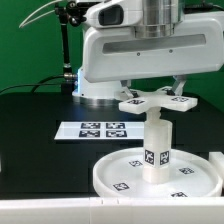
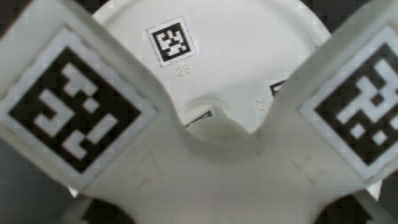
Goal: Assemble round table
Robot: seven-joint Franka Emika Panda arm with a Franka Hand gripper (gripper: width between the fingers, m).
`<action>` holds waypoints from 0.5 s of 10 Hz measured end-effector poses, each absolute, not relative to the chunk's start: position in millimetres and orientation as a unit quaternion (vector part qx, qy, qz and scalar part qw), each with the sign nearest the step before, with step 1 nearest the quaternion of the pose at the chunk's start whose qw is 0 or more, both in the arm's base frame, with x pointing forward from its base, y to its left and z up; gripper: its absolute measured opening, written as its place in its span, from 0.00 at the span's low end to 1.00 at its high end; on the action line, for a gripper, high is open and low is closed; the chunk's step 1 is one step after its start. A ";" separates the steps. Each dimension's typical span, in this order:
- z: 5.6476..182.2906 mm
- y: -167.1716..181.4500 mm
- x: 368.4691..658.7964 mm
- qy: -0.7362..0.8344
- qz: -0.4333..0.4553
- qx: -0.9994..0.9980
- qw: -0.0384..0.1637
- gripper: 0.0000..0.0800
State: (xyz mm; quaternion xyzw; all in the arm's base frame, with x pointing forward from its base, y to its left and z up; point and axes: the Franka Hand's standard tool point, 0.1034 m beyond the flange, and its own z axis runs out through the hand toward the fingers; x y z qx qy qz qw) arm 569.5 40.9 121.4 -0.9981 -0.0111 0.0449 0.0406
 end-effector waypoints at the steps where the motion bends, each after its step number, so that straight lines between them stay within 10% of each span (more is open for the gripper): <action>1: 122.4 42.3 580.4 -0.013 0.040 -0.998 0.040 0.57; 5: 120.9 40.5 584.9 -0.011 0.033 -0.999 0.039 0.57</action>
Offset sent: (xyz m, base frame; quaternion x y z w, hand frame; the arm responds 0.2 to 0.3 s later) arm -0.0011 0.0020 -0.0070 -0.0022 0.0032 -0.0003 1.0000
